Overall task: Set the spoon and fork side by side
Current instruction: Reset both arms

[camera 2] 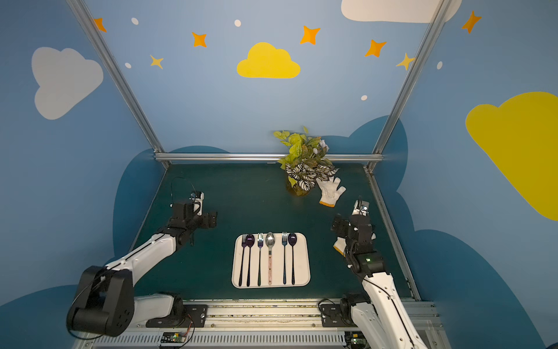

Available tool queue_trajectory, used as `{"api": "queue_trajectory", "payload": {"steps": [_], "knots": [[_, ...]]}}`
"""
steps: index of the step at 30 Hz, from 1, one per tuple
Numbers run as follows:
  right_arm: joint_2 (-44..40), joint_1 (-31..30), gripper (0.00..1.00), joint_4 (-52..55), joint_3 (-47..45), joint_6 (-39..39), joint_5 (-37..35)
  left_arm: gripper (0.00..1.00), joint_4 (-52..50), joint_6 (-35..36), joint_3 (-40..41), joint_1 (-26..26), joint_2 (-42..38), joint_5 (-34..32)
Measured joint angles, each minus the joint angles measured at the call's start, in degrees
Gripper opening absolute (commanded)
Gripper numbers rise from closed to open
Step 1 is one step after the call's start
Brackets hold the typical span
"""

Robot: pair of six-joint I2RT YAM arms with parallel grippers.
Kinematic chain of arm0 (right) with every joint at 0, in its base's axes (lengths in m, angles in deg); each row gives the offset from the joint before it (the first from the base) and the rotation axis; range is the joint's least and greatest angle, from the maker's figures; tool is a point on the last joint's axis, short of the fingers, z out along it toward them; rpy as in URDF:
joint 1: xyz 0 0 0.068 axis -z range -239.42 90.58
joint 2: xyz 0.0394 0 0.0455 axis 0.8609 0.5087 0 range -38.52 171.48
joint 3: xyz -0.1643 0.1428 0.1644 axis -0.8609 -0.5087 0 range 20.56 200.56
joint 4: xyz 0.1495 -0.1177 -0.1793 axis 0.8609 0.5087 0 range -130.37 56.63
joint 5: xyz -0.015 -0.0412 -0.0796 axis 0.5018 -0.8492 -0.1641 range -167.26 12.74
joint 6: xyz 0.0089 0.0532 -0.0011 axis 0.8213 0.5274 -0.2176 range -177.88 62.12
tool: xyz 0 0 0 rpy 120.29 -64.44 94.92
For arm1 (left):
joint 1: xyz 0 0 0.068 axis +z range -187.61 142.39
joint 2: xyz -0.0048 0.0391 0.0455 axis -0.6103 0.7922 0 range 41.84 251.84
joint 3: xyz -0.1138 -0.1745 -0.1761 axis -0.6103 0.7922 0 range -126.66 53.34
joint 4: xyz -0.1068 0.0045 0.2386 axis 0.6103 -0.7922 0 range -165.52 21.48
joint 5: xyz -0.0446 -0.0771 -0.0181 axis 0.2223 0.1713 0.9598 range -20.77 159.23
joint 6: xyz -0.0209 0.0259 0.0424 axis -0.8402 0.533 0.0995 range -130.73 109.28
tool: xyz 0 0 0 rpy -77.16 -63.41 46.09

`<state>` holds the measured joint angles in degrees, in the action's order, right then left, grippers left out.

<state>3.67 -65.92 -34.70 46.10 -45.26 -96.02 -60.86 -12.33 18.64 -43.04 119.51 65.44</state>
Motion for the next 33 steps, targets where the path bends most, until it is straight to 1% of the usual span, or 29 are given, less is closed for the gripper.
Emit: {"api": "queue_trajectory", "payload": {"steps": [2,4,8,12,16,18,21,33], "knots": [[3.6,3.6,0.98,-8.0,-6.4,-2.5,0.3,1.0,2.3,2.4,0.3,0.8,3.3,1.9],[8.6,4.7,0.98,-13.5,-9.4,-4.3,0.3,1.0,8.1,4.5,2.0,0.8,4.2,3.3],[16.9,4.8,0.98,-24.6,-10.4,-6.0,0.8,1.0,23.8,6.6,9.9,0.8,5.0,5.3],[26.4,4.8,0.98,-36.8,-10.4,-6.9,0.6,1.0,38.5,7.5,16.0,0.8,11.5,5.3],[36.1,5.0,0.98,-47.3,-9.8,-6.9,0.2,1.0,39.6,7.1,15.3,0.8,12.6,2.8],[40.8,4.9,0.98,-52.0,-9.0,-7.3,0.7,1.0,42.0,6.9,14.4,0.8,12.6,1.9],[46.2,4.3,0.98,-55.8,-7.3,-8.2,0.9,1.0,44.2,6.8,14.2,0.8,12.5,1.4],[46.4,3.3,0.98,-59.1,-5.9,-9.5,0.7,1.0,45.6,7.4,14.2,0.6,12.5,1.6]]}}
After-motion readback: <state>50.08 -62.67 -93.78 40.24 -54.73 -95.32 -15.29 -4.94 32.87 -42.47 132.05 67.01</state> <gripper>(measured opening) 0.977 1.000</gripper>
